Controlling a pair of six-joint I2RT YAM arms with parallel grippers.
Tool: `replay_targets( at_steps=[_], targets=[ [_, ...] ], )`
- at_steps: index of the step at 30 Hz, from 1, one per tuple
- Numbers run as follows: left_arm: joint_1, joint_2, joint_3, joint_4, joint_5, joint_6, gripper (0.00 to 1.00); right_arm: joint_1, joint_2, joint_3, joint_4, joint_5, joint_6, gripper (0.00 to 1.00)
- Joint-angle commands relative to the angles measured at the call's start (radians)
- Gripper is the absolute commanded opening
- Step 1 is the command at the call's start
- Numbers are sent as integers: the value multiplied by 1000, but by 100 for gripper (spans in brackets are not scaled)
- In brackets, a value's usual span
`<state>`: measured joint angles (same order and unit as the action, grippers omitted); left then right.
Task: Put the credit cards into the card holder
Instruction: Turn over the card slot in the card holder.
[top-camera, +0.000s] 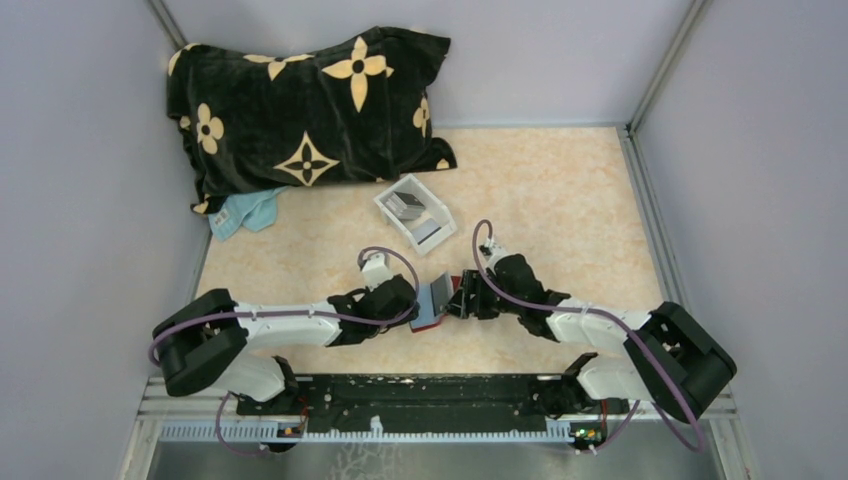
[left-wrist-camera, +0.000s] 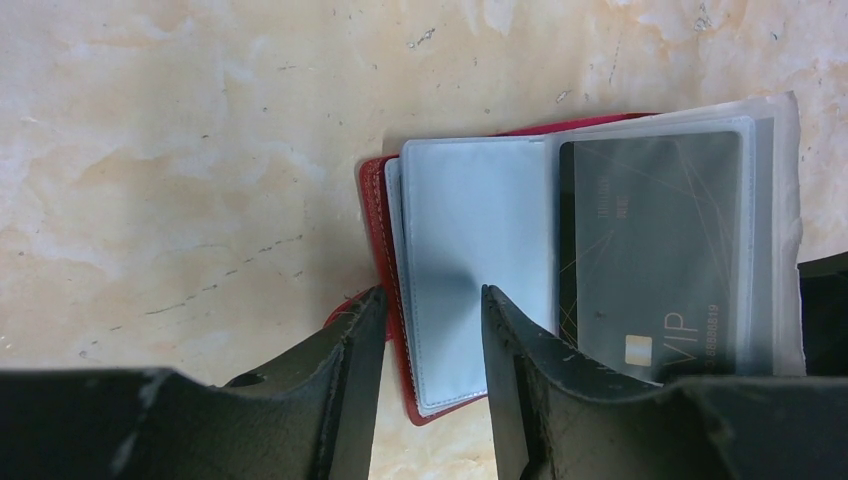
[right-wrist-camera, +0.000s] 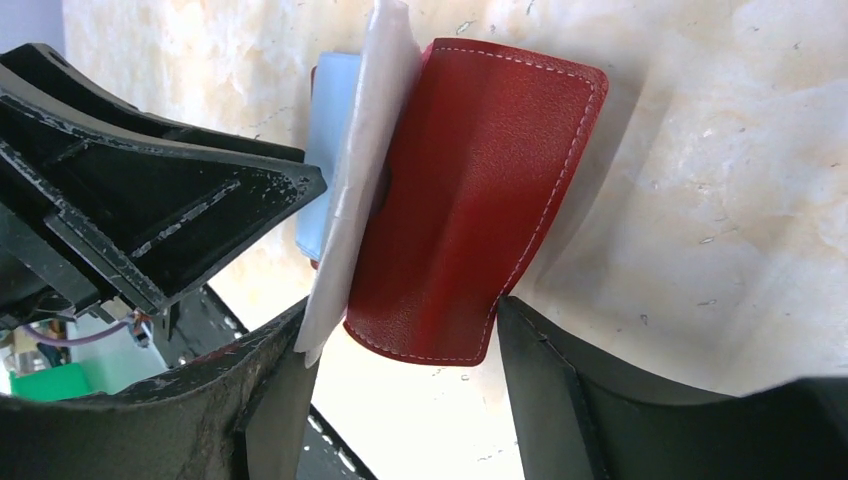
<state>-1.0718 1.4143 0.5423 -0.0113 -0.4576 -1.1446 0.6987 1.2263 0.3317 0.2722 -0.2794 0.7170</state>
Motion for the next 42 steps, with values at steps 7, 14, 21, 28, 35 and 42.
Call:
replay_targets(
  at_steps=[7,14,21,28,35,42],
  targets=[
    [-3,100,-35,-84,88,9,47,42,-62,131,-103,87,-61,65],
    [-3,104,-33,-86,89,13,47,70,-72,179,-142,112,-69,65],
    [-3,106,-28,-90,90,16,47,106,-70,218,-162,132,-70,65],
    [-3,100,-28,-92,86,18,47,144,-62,254,-176,146,-73,65],
    [-3,92,-31,-100,85,15,47,185,-14,265,-138,150,-58,65],
    [-3,29,-55,-131,79,-1,46,228,21,287,-120,169,-51,65]
  ],
)
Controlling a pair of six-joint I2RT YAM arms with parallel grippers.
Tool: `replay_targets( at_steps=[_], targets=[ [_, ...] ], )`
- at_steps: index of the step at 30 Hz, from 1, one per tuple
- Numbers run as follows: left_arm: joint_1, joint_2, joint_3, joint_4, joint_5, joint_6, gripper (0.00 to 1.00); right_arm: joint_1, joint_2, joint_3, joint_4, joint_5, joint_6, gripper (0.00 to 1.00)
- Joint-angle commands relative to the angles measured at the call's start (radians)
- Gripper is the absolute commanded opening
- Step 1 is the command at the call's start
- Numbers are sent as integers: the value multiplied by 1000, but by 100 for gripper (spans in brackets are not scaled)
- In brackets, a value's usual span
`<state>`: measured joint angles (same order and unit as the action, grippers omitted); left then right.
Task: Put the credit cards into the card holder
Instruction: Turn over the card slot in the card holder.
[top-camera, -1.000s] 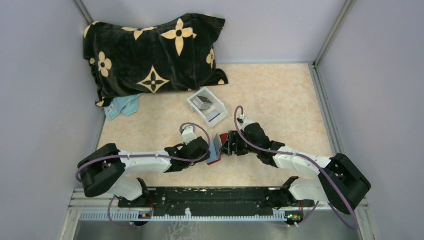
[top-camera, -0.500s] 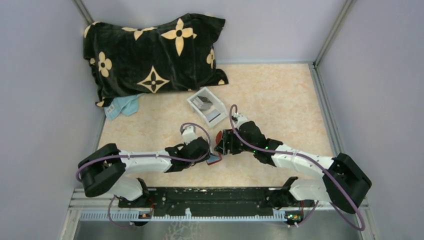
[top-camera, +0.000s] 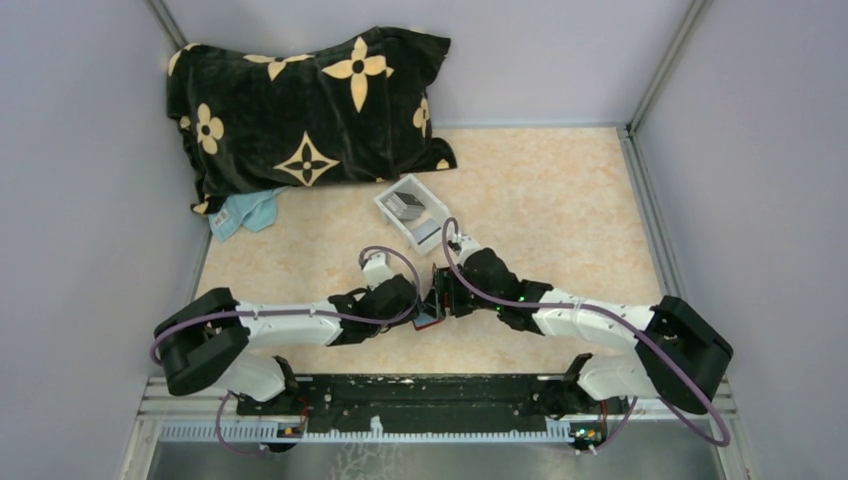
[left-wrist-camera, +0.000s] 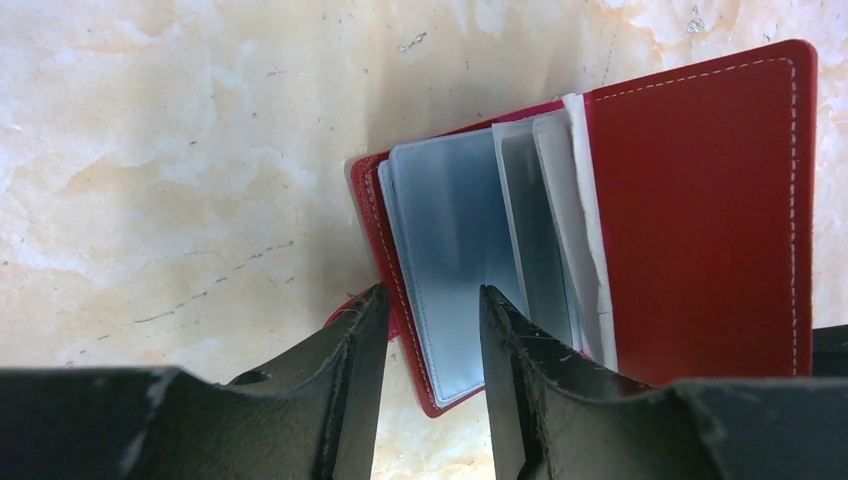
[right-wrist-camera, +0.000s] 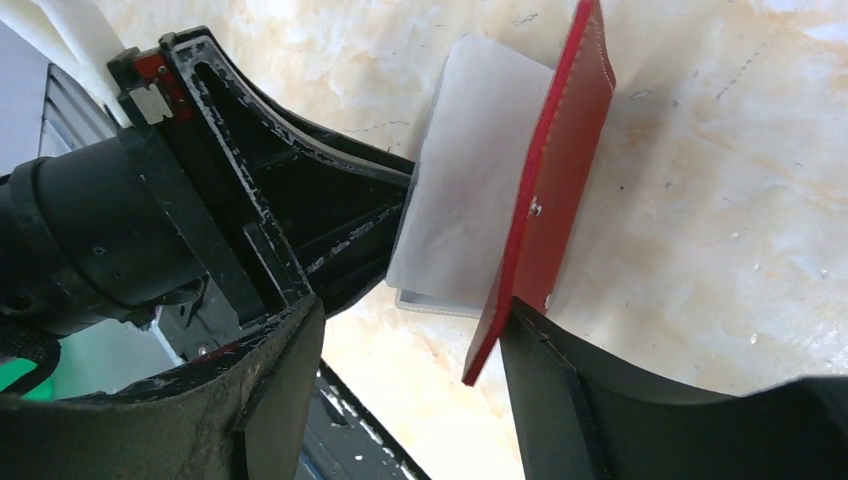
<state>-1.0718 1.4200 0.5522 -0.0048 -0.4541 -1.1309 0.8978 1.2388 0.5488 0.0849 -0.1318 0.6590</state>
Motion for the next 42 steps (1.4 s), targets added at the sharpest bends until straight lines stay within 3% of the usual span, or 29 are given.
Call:
replay_targets(
  at_steps=[1,16,24,42],
  targets=[
    [-3,11,-68,-143,73,-17,47,34,11,72,68,25,8,65],
    [-7,-109,-95,-205,45,-32,48,91,10,111,51,78,14,65],
    [-6,-122,-89,-242,19,-41,47,103,21,74,134,58,55,64],
    [-6,-222,-86,-287,-59,-31,47,115,52,22,249,46,96,43]
  ],
)
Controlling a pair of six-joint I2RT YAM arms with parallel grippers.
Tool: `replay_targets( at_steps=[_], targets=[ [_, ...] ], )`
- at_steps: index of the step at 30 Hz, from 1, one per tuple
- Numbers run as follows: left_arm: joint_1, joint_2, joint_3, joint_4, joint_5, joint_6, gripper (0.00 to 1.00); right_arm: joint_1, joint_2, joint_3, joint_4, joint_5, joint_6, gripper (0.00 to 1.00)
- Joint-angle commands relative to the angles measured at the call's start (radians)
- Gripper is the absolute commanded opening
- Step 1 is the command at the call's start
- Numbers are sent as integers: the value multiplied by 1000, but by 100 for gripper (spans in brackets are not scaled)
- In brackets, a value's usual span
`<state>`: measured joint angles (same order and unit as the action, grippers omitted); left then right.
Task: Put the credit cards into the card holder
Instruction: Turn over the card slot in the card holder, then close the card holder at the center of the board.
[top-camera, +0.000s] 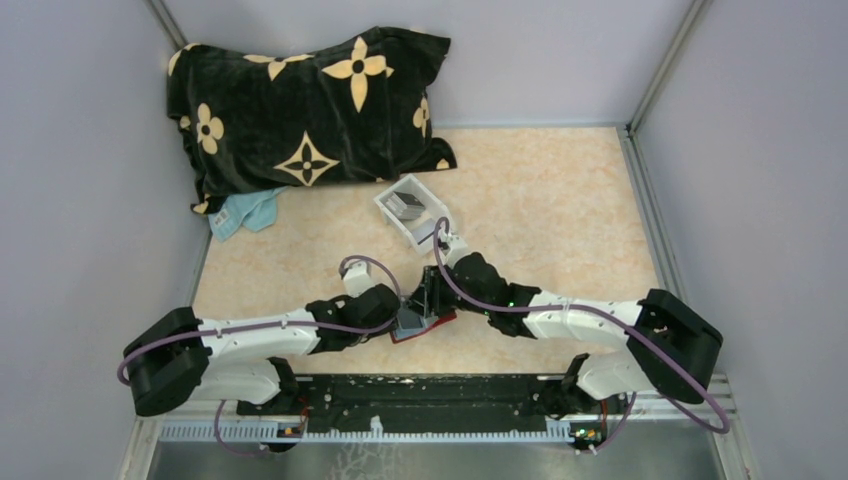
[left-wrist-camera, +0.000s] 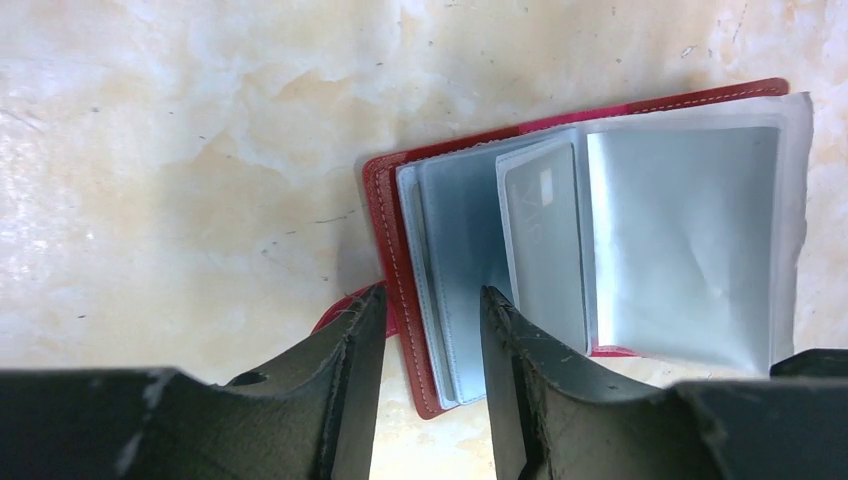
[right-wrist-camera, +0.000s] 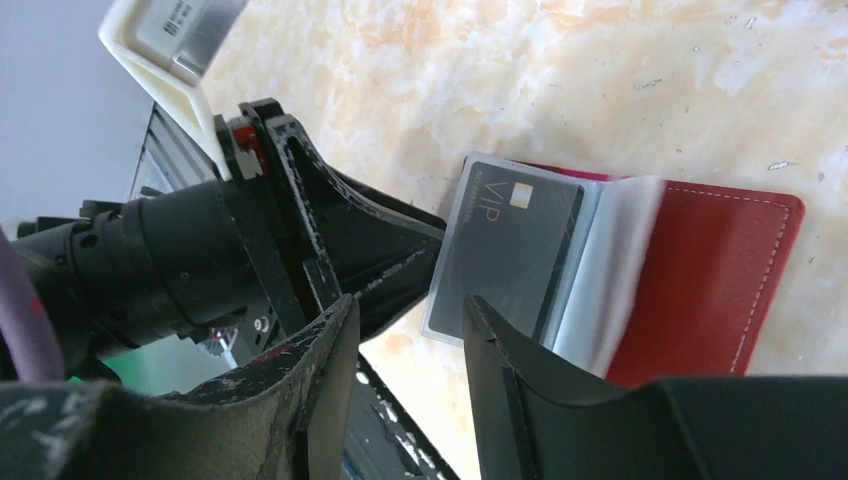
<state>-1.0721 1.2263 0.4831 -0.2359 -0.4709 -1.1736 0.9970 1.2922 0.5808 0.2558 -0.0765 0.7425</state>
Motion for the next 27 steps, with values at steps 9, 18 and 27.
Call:
replay_targets(
  at_steps=[9,18,27],
  targets=[
    [-5,-11,-40,-48,-45,-1,47,16,-140,-20,-145,199,-11,53],
    [-5,32,-44,-44,-43,-5,45,-53,-245,-198,-118,213,76,64],
    [-5,101,-35,-27,-21,-9,40,-47,-325,-411,80,173,293,66]
  ],
)
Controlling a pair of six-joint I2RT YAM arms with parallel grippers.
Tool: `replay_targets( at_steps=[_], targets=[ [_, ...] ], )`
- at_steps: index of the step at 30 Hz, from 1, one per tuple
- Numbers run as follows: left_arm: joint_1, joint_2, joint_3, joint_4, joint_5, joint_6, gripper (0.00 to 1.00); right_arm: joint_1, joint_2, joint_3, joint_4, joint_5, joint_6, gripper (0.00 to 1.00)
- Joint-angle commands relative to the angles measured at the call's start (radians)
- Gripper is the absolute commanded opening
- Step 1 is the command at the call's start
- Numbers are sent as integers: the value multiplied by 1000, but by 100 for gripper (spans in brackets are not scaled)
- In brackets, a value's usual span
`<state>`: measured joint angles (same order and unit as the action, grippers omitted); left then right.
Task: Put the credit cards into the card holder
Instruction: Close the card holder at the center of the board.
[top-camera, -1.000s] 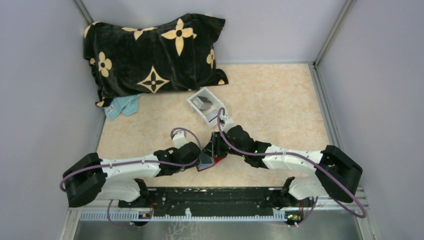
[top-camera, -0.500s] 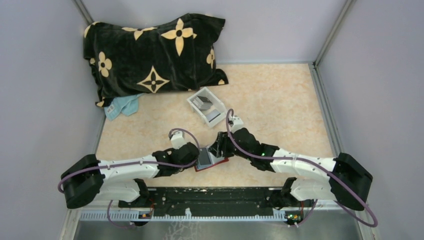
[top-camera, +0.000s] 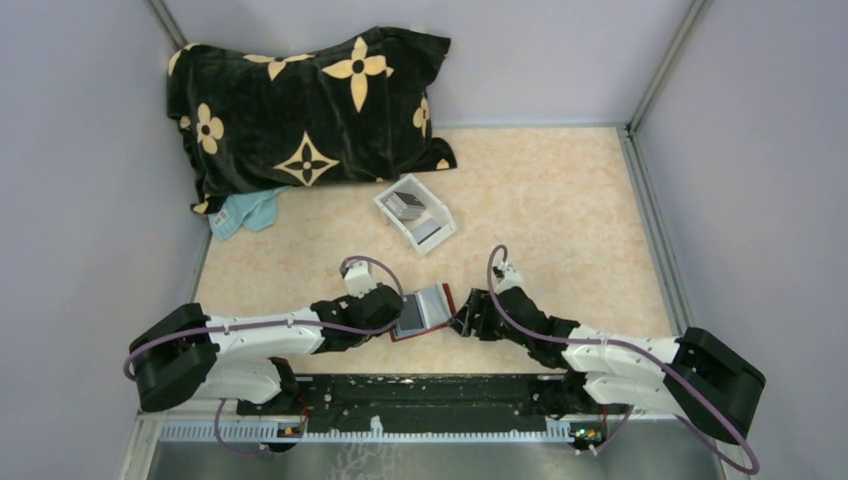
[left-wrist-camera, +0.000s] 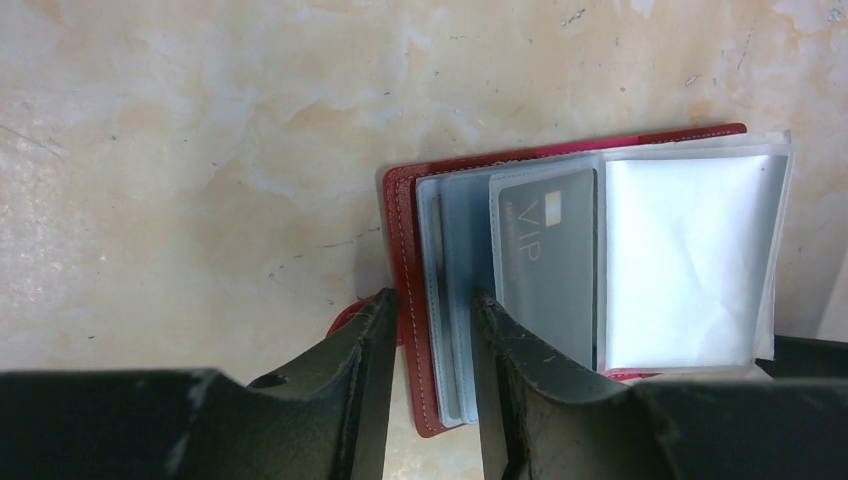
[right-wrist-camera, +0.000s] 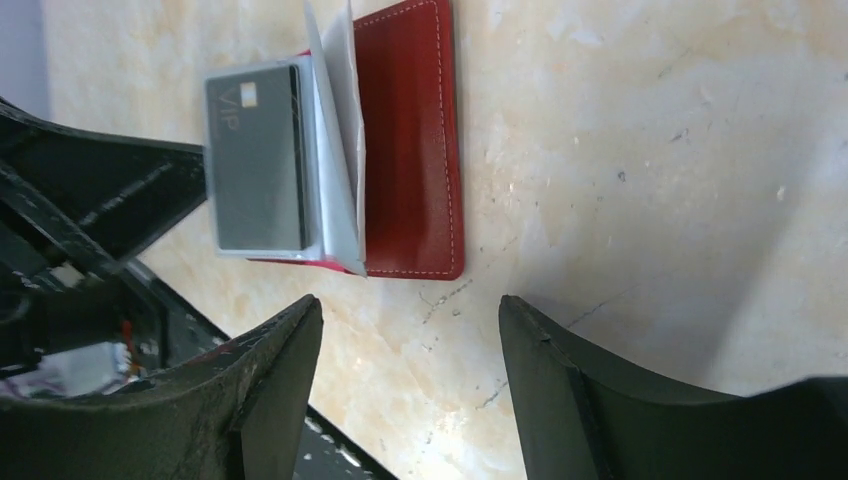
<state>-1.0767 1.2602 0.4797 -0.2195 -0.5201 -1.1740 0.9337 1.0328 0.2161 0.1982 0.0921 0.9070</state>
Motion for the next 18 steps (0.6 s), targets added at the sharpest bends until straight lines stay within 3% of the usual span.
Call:
replay_targets(
  at_steps=[1,10,18],
  targets=[
    [0,73,-31,-38,31,-9,40,25,-86,-62,140,19,158,66],
    [1,146,-38,40,88,-14,34,128,-214,-153,139,177,446,69],
    [0,185,-36,74,132,-12,31,300,-73,-160,218,367,682,70]
  ],
)
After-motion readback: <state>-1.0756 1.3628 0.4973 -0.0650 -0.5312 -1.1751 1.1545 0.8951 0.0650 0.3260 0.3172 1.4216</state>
